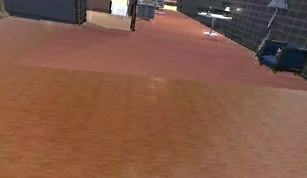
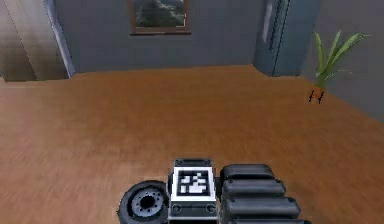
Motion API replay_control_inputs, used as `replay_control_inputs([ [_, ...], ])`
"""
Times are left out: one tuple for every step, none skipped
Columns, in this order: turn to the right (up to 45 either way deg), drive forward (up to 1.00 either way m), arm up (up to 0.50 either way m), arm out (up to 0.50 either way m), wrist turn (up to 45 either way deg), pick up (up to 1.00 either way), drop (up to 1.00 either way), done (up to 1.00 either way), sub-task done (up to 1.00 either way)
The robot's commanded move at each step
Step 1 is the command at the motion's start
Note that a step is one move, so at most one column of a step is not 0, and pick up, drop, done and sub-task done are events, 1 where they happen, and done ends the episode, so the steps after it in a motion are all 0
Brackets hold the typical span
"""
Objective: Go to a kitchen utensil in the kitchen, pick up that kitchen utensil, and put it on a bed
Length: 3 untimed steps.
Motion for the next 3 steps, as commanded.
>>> replay_control_inputs([
  [-6.0,0.00,0.00,0.00,0.0,0.00,0.00,0.00,0.00],
  [0.0,1.00,0.00,0.00,0.0,0.00,0.00,0.00,0.00],
  [-45.0,0.00,0.00,0.00,0.0,0.00,0.00,0.00,0.00],
])
